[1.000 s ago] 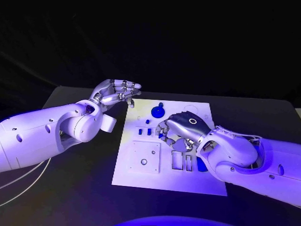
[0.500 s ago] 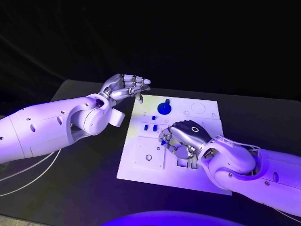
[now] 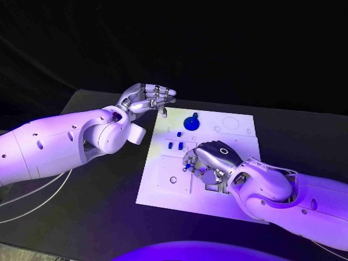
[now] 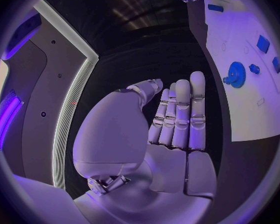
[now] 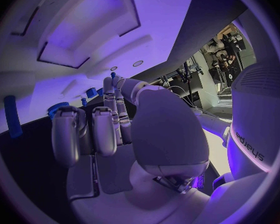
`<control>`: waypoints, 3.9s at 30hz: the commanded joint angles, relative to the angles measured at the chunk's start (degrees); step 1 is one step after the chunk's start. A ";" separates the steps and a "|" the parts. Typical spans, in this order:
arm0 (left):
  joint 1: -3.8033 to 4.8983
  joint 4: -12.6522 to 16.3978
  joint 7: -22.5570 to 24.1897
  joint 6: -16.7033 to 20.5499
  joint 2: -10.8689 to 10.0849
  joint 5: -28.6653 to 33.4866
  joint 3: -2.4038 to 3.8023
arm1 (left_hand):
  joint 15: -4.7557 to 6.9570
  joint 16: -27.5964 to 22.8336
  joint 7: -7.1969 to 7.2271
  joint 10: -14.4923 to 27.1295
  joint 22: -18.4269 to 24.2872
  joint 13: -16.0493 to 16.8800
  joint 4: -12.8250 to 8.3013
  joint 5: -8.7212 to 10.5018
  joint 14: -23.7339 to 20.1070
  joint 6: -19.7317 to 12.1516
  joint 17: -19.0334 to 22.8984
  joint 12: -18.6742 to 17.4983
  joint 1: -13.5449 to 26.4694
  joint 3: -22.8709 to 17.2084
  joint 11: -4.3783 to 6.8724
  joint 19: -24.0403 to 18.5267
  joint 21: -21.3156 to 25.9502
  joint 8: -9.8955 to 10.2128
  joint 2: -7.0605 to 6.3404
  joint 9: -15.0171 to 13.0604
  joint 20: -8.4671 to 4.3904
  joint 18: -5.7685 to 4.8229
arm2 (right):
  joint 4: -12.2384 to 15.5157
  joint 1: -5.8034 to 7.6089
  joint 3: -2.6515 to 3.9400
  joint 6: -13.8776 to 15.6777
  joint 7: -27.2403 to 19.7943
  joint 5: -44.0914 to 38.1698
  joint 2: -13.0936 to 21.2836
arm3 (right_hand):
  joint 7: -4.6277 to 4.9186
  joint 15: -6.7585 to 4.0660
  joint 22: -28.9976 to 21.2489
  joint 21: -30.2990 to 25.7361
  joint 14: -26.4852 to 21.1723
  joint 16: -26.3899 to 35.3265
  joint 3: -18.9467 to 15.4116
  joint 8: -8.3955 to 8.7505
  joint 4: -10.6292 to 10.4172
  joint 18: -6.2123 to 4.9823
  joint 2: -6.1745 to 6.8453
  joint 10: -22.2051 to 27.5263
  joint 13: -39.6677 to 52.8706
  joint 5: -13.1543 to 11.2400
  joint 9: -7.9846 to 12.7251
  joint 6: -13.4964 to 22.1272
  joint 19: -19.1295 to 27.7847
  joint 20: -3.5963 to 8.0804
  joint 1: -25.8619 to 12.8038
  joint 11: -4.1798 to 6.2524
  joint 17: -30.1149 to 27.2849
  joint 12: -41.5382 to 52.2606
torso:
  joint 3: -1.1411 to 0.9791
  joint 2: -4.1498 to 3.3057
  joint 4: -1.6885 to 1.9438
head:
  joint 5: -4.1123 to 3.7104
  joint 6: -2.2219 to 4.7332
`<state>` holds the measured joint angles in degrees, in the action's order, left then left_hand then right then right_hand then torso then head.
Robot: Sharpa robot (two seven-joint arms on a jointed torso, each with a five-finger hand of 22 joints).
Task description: Assemble the parts on the task board
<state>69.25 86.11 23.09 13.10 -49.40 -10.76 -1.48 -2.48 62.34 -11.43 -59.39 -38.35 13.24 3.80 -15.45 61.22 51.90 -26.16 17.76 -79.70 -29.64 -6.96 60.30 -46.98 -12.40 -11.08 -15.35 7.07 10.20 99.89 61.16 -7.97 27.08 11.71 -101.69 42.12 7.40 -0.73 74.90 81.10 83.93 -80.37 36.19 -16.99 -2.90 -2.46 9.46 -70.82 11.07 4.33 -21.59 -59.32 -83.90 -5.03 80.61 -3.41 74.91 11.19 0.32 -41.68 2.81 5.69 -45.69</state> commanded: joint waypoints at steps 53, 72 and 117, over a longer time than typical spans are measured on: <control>0.05 0.49 -0.72 -1.86 -0.29 0.23 0.03 | -0.06 0.37 0.12 0.69 0.12 0.25 0.14 -0.14 -0.37 -0.45 0.18 0.77 0.06 0.37 -0.12 0.03 0.44 0.08 0.82 0.08 0.41 0.34 | -2.89 -0.50 -0.49 -5.43 -0.29 -1.22 -2.49 | 1.33 0.56 10.23 -1.71 3.75 -0.26 -0.91 2.64 -0.39 0.21 1.36 2.48 0.37 -0.19 0.77 4.40 -2.13 -0.35 -3.79 -1.06 3.47 -2.72 | 0.01 0.03 -0.04 | 0.37 -0.93; 0.05 0.53 -1.17 -2.47 -0.56 0.15 0.03 | -0.03 0.40 0.14 0.81 0.14 0.33 0.06 -0.10 -0.39 -0.45 0.24 1.01 -0.12 0.30 -0.09 0.04 0.47 0.02 0.99 0.09 0.40 0.36 | 4.28 1.50 0.79 5.23 -0.25 0.47 5.87 | 1.33 0.90 9.73 -3.03 3.50 -0.12 -2.13 5.16 -1.49 -0.08 3.72 4.75 0.30 -0.40 1.63 7.88 -1.67 -0.88 -5.39 -1.44 2.83 -4.16 | 0.02 0.06 -0.07 | -0.97 0.03; 0.05 0.46 -1.05 -3.13 -0.65 0.14 0.03 | -0.02 0.43 0.14 0.91 0.16 0.42 0.02 -0.04 -0.41 -0.42 0.30 1.26 -0.20 0.31 -0.08 0.06 0.50 -0.05 1.08 0.09 0.40 0.36 | -0.72 8.08 0.71 -13.43 -0.43 2.89 11.32 | 1.18 1.08 6.00 -11.45 2.29 2.81 -9.23 5.80 -7.53 -1.46 1.04 6.23 -4.16 0.33 2.07 3.34 -0.06 -1.11 1.30 -1.72 -2.85 -3.54 | -0.02 0.02 -0.05 | -3.88 1.30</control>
<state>69.26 86.42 21.70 10.93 -50.10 -10.74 -1.49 -2.48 62.56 -11.43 -58.98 -38.27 13.58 3.95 -15.45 61.22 51.91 -25.92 18.80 -79.77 -29.49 -6.97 60.30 -46.75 -12.40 -10.55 -15.33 7.07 10.20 99.30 69.33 -7.23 14.29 11.10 -98.22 53.58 8.53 0.59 74.92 69.55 84.03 -77.25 26.78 -10.88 -10.43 -4.85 10.49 -64.28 6.95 4.55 -19.48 -55.67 -83.63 -6.14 81.38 -5.12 72.01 7.43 0.31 -41.69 2.77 1.82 -44.35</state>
